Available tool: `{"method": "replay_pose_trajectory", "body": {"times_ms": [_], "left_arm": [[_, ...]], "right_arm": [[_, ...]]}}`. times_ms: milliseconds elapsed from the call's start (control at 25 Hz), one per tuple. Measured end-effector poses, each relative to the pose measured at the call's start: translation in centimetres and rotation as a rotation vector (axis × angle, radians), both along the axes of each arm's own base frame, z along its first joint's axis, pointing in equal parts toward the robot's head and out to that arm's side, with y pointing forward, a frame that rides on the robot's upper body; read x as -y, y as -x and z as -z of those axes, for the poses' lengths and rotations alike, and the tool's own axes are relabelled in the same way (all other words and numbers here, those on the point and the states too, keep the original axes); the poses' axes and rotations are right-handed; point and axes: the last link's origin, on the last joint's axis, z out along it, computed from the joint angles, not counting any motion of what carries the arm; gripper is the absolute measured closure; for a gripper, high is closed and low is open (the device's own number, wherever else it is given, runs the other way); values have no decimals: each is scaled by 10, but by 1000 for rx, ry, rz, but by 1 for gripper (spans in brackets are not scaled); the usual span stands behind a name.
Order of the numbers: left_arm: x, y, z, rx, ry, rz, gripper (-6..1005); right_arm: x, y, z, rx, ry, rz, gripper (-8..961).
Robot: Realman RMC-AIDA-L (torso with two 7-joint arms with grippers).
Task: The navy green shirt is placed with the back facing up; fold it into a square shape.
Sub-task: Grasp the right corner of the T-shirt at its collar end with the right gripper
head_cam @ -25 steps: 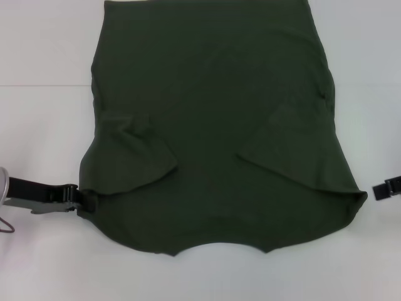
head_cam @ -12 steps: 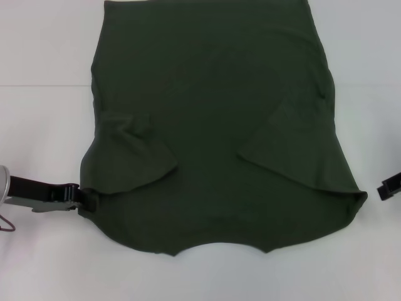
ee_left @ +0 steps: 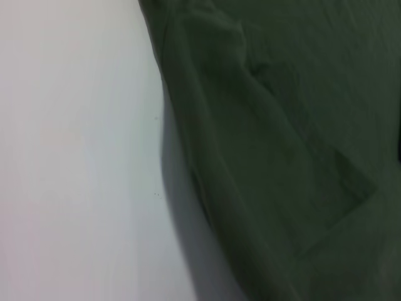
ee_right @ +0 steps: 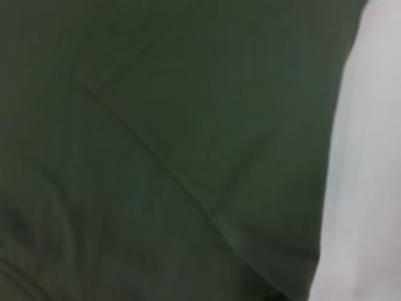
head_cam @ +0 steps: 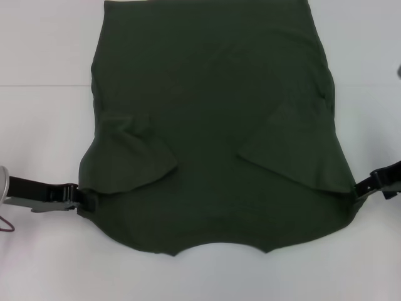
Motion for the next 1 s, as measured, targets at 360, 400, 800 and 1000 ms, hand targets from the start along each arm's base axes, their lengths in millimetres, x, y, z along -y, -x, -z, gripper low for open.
{"method": "replay_pose_trajectory", "body": {"times_ms": [360,400,800,1000], "left_arm": [[1,1,1,0,1,4,960],[1,1,1,0,1,5,960],[0,-1,2,1,4,11,959],[0,-1,2,0,2,14,959]], "right_arm": [[-6,1,18,49,0,-30,107],[-7,2,19,53,2,-34,107],[-9,0,28,73,-5,-44,108],[-11,0,31,117,-16,-62,109]]}}
